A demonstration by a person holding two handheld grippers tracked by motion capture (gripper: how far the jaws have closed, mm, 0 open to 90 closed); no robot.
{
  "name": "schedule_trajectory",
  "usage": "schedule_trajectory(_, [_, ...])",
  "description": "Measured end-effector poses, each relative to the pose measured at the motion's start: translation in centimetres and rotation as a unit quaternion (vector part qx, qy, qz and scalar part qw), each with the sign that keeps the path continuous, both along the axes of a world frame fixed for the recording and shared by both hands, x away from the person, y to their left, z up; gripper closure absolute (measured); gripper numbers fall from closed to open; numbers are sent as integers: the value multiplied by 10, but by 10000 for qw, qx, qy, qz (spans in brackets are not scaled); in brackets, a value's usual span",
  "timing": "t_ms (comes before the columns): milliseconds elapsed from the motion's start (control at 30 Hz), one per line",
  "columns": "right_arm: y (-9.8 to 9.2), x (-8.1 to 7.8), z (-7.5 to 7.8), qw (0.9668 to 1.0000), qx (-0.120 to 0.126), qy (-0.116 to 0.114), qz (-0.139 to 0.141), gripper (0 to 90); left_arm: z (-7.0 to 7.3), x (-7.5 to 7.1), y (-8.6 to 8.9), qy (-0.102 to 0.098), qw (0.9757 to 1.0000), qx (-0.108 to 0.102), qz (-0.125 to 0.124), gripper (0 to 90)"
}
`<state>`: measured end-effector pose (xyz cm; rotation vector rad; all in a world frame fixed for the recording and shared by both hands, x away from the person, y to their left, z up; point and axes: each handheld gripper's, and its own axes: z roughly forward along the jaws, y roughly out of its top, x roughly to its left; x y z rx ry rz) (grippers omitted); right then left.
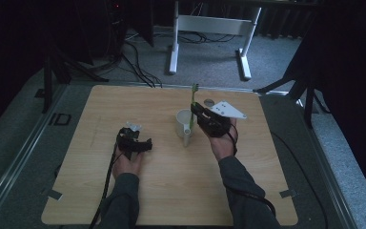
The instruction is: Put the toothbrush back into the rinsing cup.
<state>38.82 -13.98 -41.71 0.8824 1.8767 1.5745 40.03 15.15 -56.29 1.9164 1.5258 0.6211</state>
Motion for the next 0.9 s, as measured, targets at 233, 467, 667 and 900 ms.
schedule_trajectory(233, [2,0,-1,10000,24,11,25,817,0,0,0,2,10000,2,-1,135])
schedule_trajectory(467, [6,-1,-3,10000,-19,-6,48,817,0,0,0,3,10000,3,-3,135])
schedule_trajectory(667, [8,0,-7,10000,-36,23,34,817,0,0,0,5,10000,12,-11,135])
schedule_trajectory(900, [9,1,-11,10000,-39,40,23,817,0,0,0,6,10000,13,-11,135])
